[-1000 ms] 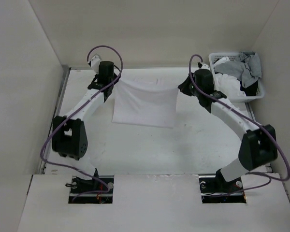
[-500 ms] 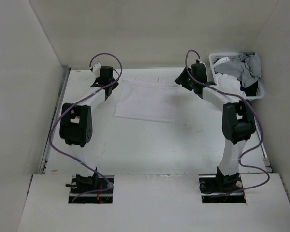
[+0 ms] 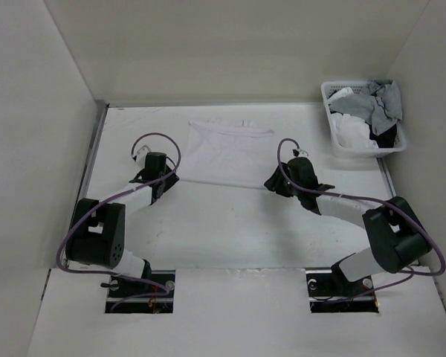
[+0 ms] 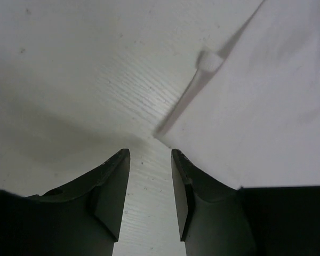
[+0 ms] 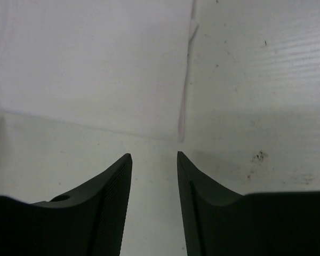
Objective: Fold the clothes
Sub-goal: Fold the tank top
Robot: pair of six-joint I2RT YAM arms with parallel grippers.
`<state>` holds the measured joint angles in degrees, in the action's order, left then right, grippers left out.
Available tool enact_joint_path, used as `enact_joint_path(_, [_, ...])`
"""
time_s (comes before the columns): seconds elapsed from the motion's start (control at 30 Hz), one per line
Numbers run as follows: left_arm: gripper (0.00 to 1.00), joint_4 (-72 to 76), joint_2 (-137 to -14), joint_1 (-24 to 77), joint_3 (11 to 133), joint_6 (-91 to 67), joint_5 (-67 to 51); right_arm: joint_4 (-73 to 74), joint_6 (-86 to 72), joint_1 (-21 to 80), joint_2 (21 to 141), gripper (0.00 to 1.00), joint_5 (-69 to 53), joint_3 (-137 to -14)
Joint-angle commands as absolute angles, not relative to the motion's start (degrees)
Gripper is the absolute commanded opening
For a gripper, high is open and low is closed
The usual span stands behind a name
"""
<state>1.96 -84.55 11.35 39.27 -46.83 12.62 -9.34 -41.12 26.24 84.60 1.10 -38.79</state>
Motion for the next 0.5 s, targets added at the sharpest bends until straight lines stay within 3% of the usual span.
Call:
enact_joint_path(0.0, [0.36, 6.24, -85.86, 10.94, 39.11, -47.55, 7.91, -15.38, -42.36, 27.20, 82.18, 0.46, 2.55, -37.18])
enact_joint_path(0.23, [0.36, 9.93, -90.96, 8.75, 38.85, -50.18, 3.96, -17.14, -42.89, 27.11, 82.61, 0.46, 2.37, -34.63])
enact_joint_path(0.47, [0.23, 12.30, -94.48, 7.69, 38.94, -51.50, 4.83, -18.37, -43.59, 26.85, 84.90, 0.48, 2.29, -34.54])
